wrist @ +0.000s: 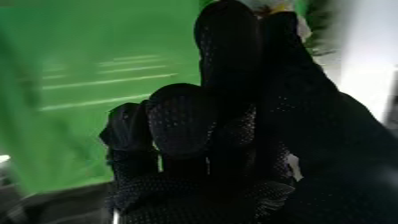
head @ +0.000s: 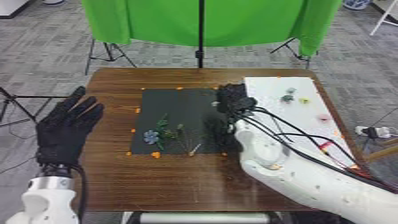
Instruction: Arrange flowers
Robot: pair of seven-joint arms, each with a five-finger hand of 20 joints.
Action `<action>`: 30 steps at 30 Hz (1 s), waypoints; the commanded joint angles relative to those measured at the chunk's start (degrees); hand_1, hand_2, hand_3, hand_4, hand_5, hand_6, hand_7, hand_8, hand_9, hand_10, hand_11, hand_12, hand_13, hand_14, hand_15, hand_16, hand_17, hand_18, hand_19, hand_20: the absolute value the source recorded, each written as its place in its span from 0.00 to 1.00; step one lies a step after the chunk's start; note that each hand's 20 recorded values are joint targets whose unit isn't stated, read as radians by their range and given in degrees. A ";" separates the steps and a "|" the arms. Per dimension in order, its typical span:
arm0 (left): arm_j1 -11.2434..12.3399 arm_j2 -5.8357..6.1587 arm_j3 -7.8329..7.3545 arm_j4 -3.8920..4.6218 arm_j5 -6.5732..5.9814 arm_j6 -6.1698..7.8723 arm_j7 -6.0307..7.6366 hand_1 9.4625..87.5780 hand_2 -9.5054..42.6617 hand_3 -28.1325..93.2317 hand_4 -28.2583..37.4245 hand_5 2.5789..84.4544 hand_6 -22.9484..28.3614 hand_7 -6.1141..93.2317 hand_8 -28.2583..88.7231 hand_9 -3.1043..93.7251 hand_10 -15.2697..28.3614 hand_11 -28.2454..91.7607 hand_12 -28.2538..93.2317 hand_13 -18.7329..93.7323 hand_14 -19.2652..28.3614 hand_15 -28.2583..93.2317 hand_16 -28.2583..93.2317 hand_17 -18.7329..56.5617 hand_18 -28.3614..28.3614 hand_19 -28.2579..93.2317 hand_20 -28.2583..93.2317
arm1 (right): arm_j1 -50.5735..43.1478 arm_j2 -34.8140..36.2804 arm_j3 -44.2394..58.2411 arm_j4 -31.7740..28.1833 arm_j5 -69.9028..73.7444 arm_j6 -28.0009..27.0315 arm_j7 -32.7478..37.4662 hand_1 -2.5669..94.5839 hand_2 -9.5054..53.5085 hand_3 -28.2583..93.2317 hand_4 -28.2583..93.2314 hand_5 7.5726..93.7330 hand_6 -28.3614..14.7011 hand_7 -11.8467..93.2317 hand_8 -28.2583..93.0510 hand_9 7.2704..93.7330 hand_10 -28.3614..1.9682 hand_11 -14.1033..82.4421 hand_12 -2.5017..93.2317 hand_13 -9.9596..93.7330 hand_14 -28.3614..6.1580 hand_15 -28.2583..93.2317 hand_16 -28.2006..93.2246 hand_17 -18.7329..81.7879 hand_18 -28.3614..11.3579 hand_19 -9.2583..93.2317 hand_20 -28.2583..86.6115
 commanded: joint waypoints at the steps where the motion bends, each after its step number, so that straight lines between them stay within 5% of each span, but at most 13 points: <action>1: -8.71 3.25 3.16 1.74 1.42 -1.75 -2.21 0.18 0.32 0.89 0.04 0.45 0.65 0.17 0.17 0.38 0.80 0.44 0.31 0.38 0.95 0.62 0.16 0.11 0.92 0.67 0.34 | 12.77 -18.08 -10.07 6.44 2.91 -1.05 2.54 0.58 0.00 0.80 0.00 0.93 0.77 0.28 0.26 0.97 0.71 0.42 0.39 0.80 0.62 0.88 0.40 0.49 0.17 1.00 0.70; 10: -12.81 4.90 5.06 2.88 1.32 -1.89 -1.93 0.18 0.32 0.89 0.04 0.45 0.65 0.16 0.16 0.39 0.80 0.44 0.31 0.38 0.96 0.62 0.16 0.11 0.93 0.67 0.34 | 18.79 -19.70 -18.56 8.89 6.82 -2.10 6.59 0.58 0.00 0.78 0.00 0.92 0.78 0.27 0.24 0.95 0.69 0.48 0.36 0.79 0.61 0.89 0.39 0.48 0.18 1.00 0.69; 12: -14.06 4.05 5.36 3.36 1.87 -2.57 -3.11 0.18 0.32 0.89 0.04 0.45 0.65 0.16 0.16 0.39 0.80 0.44 0.31 0.38 0.95 0.62 0.16 0.11 0.93 0.67 0.34 | 17.72 -19.70 -16.61 9.12 5.84 -5.15 5.62 0.58 0.00 0.78 0.00 0.91 0.78 0.27 0.24 0.93 0.69 0.50 0.34 0.78 0.61 0.89 0.39 0.48 0.18 1.00 0.68; 22: -14.06 4.69 6.08 3.61 1.54 -3.14 -1.91 0.18 0.32 0.90 0.04 0.45 0.65 0.17 0.17 0.39 0.80 0.44 0.31 0.38 0.96 0.62 0.16 0.11 0.92 0.67 0.34 | 16.73 -20.17 -16.16 8.52 5.92 -12.65 4.86 0.57 0.00 0.72 0.00 0.83 0.78 0.26 0.22 0.86 0.66 0.57 0.31 0.75 0.59 0.90 0.38 0.45 0.18 0.99 0.69; 30: -14.51 4.05 6.97 4.16 1.38 -3.73 -2.46 0.18 0.32 0.89 0.04 0.45 0.65 0.16 0.16 0.39 0.80 0.44 0.31 0.38 0.95 0.62 0.16 0.11 0.92 0.67 0.34 | 18.46 -20.26 -18.88 8.79 6.99 -10.39 6.72 0.55 0.00 0.71 0.00 0.82 0.78 0.27 0.21 0.84 0.61 0.64 0.25 0.74 0.58 0.91 0.38 0.44 0.18 0.99 0.69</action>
